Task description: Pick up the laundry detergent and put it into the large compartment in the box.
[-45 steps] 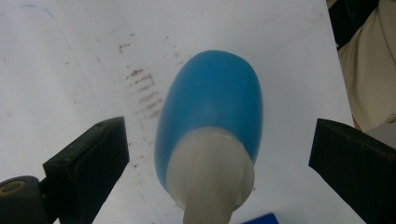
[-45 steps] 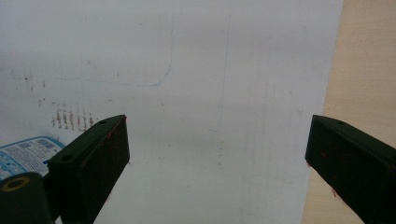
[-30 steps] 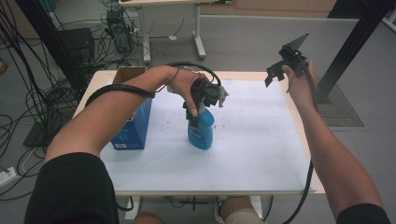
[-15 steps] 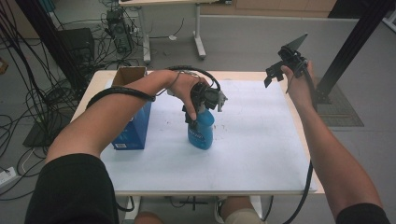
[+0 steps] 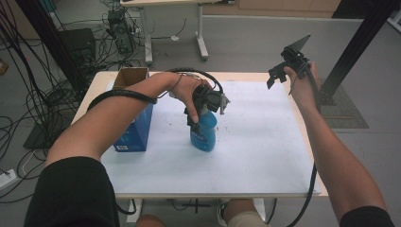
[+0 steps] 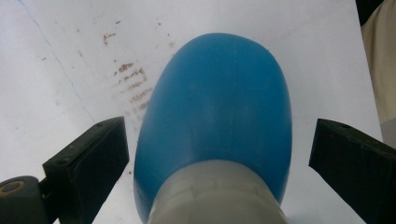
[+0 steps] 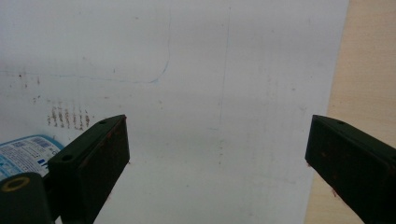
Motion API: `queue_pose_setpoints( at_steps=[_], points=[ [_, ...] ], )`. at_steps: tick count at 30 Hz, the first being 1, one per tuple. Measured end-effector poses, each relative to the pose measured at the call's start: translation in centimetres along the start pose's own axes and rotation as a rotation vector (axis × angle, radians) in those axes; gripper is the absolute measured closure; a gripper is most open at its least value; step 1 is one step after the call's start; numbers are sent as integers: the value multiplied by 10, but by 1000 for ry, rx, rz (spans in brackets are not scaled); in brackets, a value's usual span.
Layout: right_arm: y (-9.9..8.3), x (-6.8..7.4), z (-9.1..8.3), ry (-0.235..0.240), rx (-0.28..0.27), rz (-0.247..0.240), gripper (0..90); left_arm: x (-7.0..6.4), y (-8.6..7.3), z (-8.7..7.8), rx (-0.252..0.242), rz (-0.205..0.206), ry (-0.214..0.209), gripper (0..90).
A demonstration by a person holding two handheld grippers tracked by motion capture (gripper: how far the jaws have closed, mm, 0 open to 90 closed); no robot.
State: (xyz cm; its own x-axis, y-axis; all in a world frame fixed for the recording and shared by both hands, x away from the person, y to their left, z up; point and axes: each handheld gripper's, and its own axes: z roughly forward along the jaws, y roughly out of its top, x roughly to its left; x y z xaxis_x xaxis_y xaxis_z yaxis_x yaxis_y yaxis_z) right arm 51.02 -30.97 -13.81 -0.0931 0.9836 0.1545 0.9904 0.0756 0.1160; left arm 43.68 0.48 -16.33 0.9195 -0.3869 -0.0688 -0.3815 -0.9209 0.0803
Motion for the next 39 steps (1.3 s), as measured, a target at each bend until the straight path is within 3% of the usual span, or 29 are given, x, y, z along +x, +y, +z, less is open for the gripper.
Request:
queue_pose_setpoints(
  at_steps=[39],
  points=[
    [2,4,2,2,12,-6,64,-2,-1,-2,-3,-2,5,52]
  ],
)
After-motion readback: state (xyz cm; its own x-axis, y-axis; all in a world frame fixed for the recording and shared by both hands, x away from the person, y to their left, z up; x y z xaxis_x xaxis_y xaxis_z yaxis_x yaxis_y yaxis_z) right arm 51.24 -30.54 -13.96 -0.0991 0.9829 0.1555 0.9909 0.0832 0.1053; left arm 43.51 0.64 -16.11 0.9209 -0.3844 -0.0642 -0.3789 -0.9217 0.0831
